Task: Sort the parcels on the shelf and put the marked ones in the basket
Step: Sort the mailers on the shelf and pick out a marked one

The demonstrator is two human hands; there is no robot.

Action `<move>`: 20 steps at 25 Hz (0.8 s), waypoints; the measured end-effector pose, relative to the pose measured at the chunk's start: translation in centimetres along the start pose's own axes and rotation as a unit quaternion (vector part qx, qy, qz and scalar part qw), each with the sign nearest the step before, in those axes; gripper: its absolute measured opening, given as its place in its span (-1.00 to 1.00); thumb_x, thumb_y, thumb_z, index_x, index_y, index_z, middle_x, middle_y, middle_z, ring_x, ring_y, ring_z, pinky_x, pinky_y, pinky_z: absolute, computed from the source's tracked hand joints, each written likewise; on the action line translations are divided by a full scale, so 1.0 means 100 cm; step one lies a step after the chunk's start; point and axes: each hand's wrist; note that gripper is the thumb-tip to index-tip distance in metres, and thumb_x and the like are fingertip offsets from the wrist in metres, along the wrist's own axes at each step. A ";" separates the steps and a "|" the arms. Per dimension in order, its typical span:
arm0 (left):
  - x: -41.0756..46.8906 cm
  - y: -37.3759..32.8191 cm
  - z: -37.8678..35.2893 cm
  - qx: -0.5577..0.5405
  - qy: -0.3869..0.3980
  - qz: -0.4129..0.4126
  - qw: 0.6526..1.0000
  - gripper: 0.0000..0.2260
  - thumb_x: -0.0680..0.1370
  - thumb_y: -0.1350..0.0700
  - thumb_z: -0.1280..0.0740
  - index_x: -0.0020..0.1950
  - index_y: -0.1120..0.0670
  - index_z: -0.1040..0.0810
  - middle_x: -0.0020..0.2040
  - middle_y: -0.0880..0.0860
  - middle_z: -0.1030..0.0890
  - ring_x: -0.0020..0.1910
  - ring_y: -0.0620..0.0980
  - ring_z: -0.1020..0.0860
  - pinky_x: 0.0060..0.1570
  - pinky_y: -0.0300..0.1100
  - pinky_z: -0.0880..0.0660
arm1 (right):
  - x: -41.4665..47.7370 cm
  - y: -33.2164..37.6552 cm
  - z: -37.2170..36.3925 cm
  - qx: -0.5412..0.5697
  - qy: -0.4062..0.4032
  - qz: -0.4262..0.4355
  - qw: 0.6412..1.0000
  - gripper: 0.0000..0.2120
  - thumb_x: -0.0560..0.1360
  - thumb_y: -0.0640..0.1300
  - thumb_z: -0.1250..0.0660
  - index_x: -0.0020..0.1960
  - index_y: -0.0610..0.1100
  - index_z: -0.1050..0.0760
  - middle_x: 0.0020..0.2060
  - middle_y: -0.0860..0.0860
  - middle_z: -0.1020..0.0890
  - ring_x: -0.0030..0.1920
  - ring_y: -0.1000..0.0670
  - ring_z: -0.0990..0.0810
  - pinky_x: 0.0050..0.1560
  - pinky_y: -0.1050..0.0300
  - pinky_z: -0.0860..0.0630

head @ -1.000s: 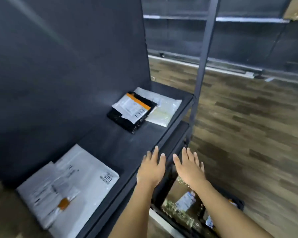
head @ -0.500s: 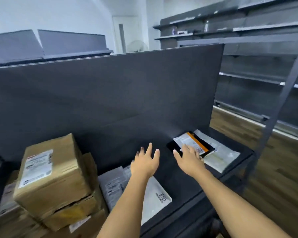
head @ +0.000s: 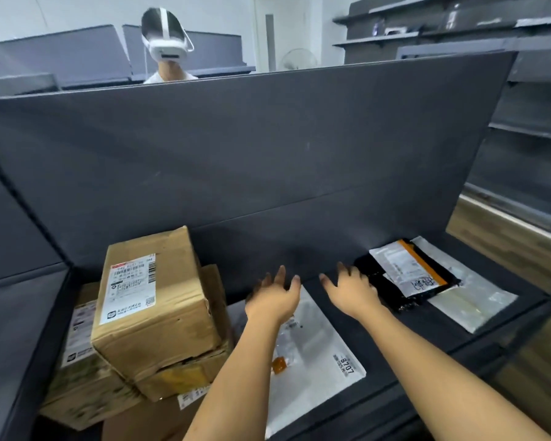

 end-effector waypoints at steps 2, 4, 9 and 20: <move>0.007 0.004 -0.003 -0.019 0.008 0.009 1.000 -0.43 0.57 -0.29 0.10 0.55 -0.15 0.03 0.58 0.05 -0.04 0.55 0.09 -0.01 0.48 0.09 -0.03 | 0.010 0.004 -0.005 -0.002 0.008 0.010 1.000 -0.33 0.56 0.27 0.01 0.53 -0.11 -0.04 0.48 -0.16 -0.19 0.46 -0.21 -0.16 0.39 -0.14 -0.16; 0.012 0.006 -0.007 -0.025 0.005 0.031 0.999 -0.44 0.56 -0.30 0.11 0.54 -0.17 0.05 0.58 0.04 -0.01 0.55 0.10 0.00 0.47 0.10 0.00 | 0.021 0.005 -0.011 -0.016 0.032 0.025 0.999 -0.33 0.56 0.28 0.03 0.53 -0.09 -0.01 0.49 -0.14 -0.17 0.47 -0.20 -0.14 0.40 -0.13 -0.15; 0.039 -0.012 -0.017 -0.012 -0.006 0.059 0.998 -0.45 0.57 -0.29 0.11 0.54 -0.18 0.04 0.58 0.00 -0.04 0.55 0.09 -0.02 0.45 0.07 -0.06 | 0.054 -0.016 -0.011 -0.029 0.047 0.044 0.998 -0.33 0.56 0.28 0.04 0.53 -0.09 -0.02 0.50 -0.10 -0.17 0.48 -0.16 -0.13 0.42 -0.12 -0.16; 0.100 -0.153 -0.112 0.005 0.080 -0.050 0.995 -0.46 0.59 -0.24 0.06 0.55 -0.13 0.02 0.58 0.02 -0.04 0.55 0.07 -0.02 0.48 0.08 -0.07 | 0.114 -0.180 0.024 -0.072 0.030 -0.084 0.993 -0.29 0.53 0.33 0.06 0.52 -0.10 -0.05 0.51 -0.07 -0.17 0.50 -0.14 -0.11 0.45 -0.10 -0.13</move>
Point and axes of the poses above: each hand's wrist, its own x-axis towards the middle knuckle, its own z-axis out of the back of the hand, y = z × x
